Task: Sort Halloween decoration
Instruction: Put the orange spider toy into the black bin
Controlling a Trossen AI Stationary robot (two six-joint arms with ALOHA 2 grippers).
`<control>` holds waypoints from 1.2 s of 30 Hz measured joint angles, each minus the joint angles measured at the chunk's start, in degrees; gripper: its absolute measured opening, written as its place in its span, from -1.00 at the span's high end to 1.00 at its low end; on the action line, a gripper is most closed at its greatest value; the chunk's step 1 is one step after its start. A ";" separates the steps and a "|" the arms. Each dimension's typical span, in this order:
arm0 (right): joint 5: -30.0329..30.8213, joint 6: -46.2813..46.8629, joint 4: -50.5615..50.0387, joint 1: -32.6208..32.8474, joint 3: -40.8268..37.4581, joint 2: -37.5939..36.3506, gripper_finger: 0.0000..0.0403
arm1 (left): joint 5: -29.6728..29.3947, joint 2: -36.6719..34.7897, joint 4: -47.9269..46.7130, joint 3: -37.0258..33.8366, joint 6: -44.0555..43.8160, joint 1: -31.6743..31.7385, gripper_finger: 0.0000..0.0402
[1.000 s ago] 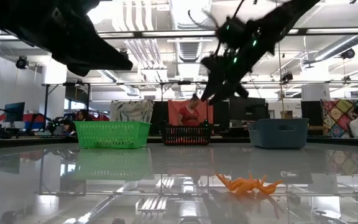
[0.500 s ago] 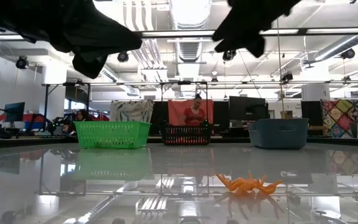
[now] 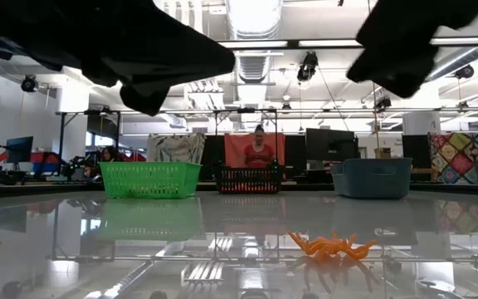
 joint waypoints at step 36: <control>6.27 8.93 11.11 8.58 10.26 25.23 0.30 | 5.35 14.25 -1.28 10.14 1.03 -1.02 1.00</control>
